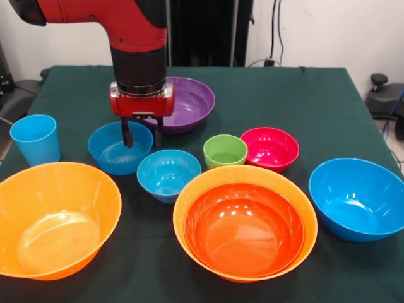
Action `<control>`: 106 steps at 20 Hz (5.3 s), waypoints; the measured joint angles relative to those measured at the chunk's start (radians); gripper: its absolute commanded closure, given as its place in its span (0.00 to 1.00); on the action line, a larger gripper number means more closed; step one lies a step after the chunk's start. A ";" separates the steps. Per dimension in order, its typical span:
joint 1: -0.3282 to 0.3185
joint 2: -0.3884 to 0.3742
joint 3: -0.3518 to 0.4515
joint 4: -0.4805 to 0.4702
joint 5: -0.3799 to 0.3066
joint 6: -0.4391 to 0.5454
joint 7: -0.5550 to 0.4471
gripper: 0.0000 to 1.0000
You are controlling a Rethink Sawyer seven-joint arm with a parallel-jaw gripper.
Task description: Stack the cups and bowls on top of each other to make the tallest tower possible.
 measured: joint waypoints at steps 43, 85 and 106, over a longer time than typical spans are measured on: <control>0.000 0.109 0.000 -0.068 0.002 0.023 0.000 1.00; -0.008 -0.105 0.007 -0.034 0.184 0.209 0.000 1.00; 0.154 -0.168 0.003 -0.131 0.280 0.279 0.000 1.00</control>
